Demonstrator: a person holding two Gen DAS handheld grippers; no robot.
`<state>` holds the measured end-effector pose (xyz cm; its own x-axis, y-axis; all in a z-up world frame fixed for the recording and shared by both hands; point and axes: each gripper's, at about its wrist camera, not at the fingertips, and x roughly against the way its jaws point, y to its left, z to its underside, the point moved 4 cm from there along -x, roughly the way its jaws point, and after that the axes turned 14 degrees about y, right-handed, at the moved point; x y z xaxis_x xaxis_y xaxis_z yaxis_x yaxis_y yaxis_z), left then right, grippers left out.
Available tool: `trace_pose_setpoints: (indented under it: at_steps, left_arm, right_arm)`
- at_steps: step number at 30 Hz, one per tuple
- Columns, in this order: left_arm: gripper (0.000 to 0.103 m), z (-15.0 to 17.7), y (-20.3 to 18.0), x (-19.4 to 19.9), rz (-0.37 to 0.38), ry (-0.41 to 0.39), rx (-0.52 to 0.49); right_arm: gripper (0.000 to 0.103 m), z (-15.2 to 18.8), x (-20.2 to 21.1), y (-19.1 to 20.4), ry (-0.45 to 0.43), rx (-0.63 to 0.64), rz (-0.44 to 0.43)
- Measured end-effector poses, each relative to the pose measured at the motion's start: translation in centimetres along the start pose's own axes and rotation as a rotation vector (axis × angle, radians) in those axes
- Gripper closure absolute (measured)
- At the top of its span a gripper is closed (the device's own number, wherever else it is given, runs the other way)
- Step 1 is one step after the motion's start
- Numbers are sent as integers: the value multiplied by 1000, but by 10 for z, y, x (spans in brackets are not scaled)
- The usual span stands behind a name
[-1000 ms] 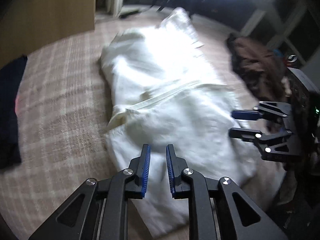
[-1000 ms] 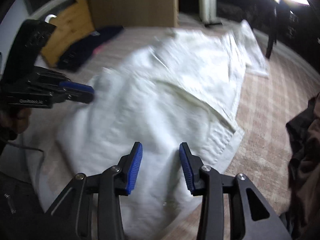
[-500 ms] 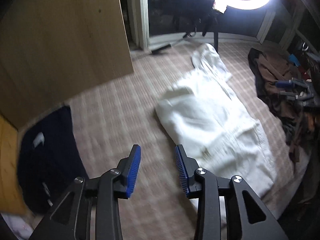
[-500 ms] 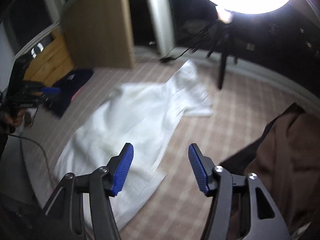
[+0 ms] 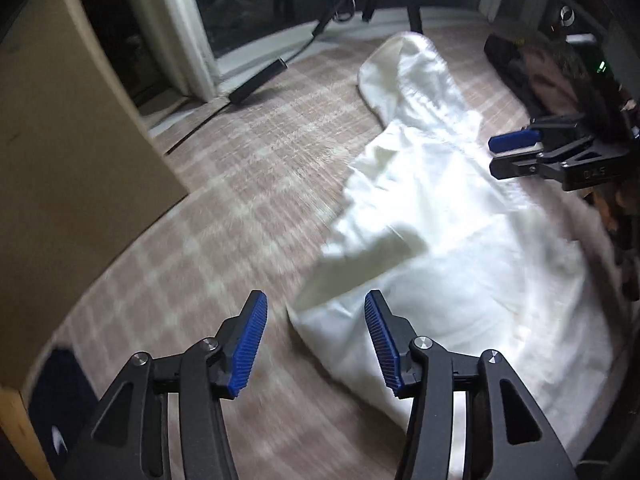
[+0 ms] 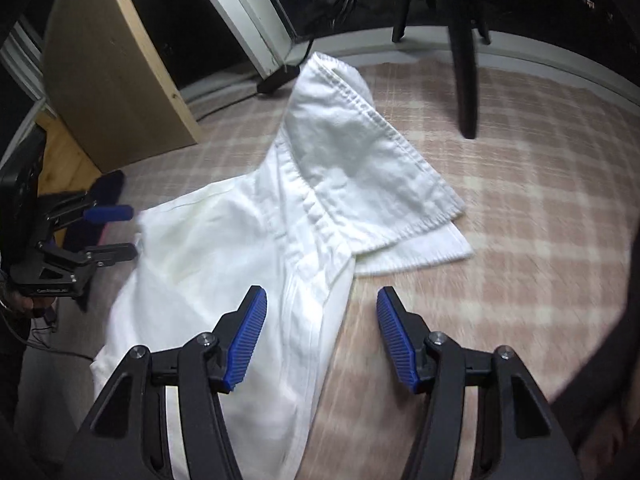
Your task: Fold clothes
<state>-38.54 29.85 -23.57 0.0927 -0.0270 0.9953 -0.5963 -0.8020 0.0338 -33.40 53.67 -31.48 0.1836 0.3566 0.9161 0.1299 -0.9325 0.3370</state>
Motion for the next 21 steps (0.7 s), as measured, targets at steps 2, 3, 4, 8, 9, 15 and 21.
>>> trace_pose_setpoints:
  at_steps: [2,3,4,8,9,15,21]
  left_arm:
    - [53,-11,0,-16,5,26,-33]
    - [52,-14,-1,-19,6,23,-44]
    - [49,-17,-1,-21,10,12,-53]
    - [49,-26,-2,-20,22,-5,-68]
    - [49,-27,-3,-18,26,-5,-70]
    - [45,-15,-13,10,61,-53,-164]
    - [50,-8,-14,-13,65,16,-138]
  right_arm:
    - [36,-7,-2,2,-32,15,-4]
    - [36,-10,-2,4,-42,23,2]
    - [36,-13,-4,5,-49,33,11]
    - [36,-17,-6,6,-94,91,24]
    - [36,-16,-4,4,-106,87,5]
    - [36,-16,1,-13,-148,36,-123]
    - [35,-26,-11,5,-187,115,-47]
